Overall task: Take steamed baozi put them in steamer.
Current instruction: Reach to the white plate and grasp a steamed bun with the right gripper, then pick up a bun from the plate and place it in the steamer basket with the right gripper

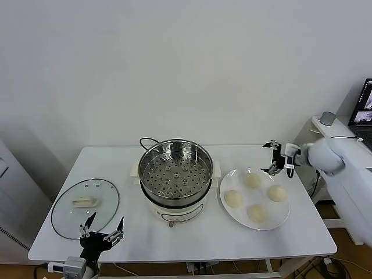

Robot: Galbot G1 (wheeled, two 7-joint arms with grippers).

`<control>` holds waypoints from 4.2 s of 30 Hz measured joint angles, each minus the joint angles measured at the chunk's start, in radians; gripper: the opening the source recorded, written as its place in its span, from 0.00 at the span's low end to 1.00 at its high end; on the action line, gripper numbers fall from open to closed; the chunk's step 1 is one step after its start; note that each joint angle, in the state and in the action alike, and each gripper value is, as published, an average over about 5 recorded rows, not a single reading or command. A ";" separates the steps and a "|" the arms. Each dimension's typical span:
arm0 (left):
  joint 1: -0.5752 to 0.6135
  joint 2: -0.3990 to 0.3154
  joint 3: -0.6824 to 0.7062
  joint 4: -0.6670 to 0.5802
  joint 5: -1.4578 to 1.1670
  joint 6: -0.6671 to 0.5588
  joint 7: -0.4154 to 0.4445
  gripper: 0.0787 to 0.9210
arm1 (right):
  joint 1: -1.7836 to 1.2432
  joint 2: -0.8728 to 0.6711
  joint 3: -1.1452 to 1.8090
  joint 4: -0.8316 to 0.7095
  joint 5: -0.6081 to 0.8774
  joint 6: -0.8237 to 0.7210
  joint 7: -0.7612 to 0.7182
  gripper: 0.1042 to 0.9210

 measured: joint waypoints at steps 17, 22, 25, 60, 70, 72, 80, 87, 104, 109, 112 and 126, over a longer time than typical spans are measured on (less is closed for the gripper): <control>0.013 0.000 0.000 -0.006 0.012 0.012 0.001 0.88 | 0.122 0.217 -0.077 -0.356 -0.193 0.169 -0.121 0.88; 0.017 0.000 0.002 -0.010 0.012 0.021 0.002 0.88 | 0.112 0.259 -0.061 -0.405 -0.243 0.188 -0.117 0.88; 0.021 0.000 0.003 -0.010 0.013 0.022 0.002 0.88 | 0.104 0.277 -0.048 -0.429 -0.272 0.199 -0.112 0.88; 0.021 0.000 0.010 -0.008 0.016 0.031 0.007 0.88 | 0.091 0.349 0.038 -0.543 -0.404 0.216 -0.047 0.80; 0.017 0.000 0.014 -0.004 0.018 0.033 0.007 0.88 | 0.096 0.346 0.042 -0.547 -0.397 0.214 -0.039 0.59; 0.015 0.000 0.015 -0.004 0.019 0.035 0.007 0.88 | 0.100 0.342 0.040 -0.545 -0.391 0.212 -0.042 0.54; 0.009 0.000 0.024 -0.004 0.027 0.035 0.001 0.88 | 0.146 0.304 -0.023 -0.499 -0.302 0.184 -0.075 0.50; 0.003 0.000 0.029 -0.005 0.036 0.032 -0.011 0.88 | 0.274 0.291 -0.172 -0.452 -0.127 0.165 -0.130 0.50; 0.002 0.000 0.026 -0.034 0.028 0.044 -0.048 0.88 | 0.670 0.540 -0.548 -0.626 0.251 0.495 -0.220 0.50; 0.009 0.000 0.026 -0.042 0.028 0.044 -0.057 0.88 | 0.701 0.610 -0.605 -0.640 0.276 0.634 -0.224 0.50; 0.012 0.000 0.025 -0.043 0.027 0.044 -0.061 0.88 | 0.705 0.641 -0.624 -0.631 0.262 0.711 -0.221 0.50; 0.015 0.000 0.025 -0.047 0.024 0.047 -0.074 0.88 | 0.647 0.723 -0.637 -0.606 0.030 0.915 -0.134 0.50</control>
